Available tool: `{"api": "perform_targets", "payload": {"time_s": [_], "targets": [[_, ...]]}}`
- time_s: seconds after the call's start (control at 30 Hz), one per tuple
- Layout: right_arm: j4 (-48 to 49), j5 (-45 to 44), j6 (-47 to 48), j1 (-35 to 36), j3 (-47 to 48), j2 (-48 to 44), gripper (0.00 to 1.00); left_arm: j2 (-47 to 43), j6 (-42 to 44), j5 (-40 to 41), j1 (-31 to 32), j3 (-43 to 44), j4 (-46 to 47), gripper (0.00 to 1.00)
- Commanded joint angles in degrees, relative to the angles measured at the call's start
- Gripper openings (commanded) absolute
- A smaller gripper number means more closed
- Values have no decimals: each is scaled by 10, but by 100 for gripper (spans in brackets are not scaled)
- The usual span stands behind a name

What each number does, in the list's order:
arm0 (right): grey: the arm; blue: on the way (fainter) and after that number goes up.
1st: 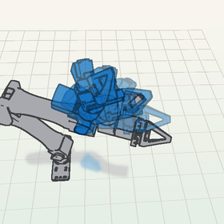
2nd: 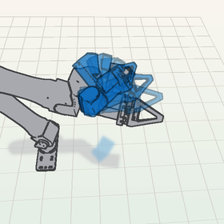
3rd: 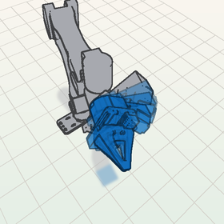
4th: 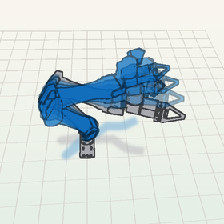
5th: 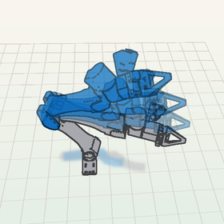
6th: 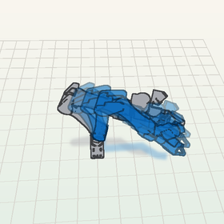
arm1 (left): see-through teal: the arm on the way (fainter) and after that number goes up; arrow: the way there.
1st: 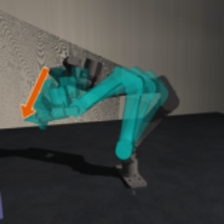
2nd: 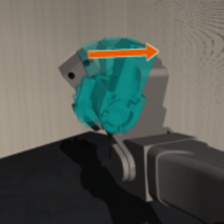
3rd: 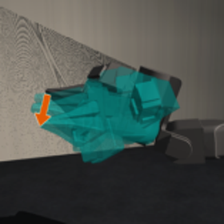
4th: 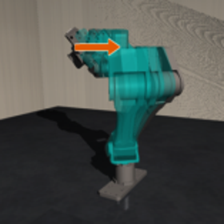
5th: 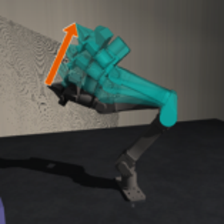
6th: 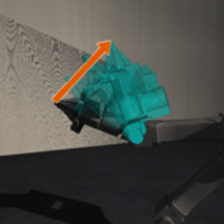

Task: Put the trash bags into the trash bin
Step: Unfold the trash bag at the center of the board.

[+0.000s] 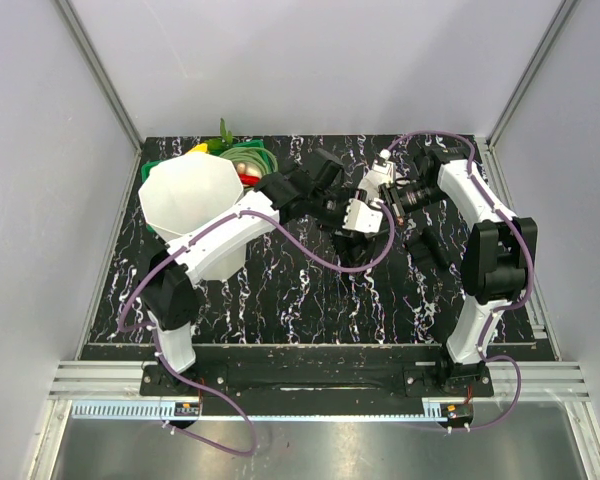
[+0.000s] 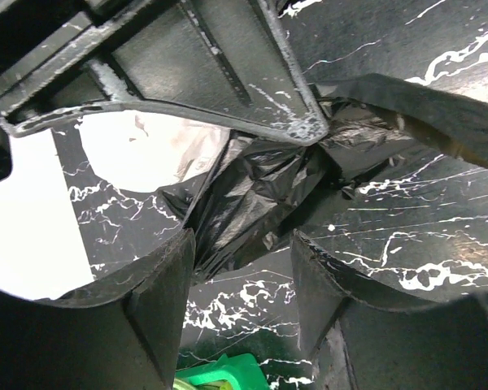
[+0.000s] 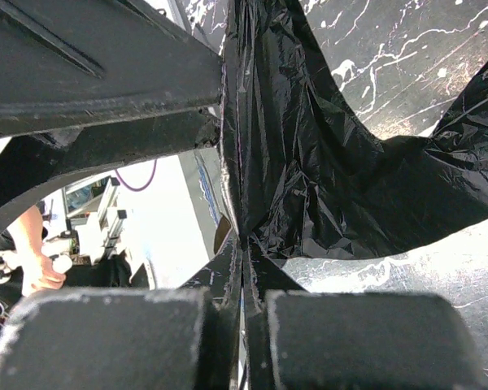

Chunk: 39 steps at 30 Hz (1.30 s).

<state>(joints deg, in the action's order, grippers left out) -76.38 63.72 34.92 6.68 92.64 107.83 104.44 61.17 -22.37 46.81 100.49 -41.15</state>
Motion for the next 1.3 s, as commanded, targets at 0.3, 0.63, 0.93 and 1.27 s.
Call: {"api": "perform_targets", "payload": {"time_s": [0.3,0.63,0.93,1.27], "targets": [[-32,18,20,-3,-3,-28,0,15,23,13,0,14,42,49],[-35,16,23,-3,-1,-26,0,18,23,20,1,3,52,22],[-61,31,50,-3,-3,-25,0,25,17,35,4,11,61,0],[-69,31,53,-3,3,-23,20,9,9,42,7,9,29,0]]}}
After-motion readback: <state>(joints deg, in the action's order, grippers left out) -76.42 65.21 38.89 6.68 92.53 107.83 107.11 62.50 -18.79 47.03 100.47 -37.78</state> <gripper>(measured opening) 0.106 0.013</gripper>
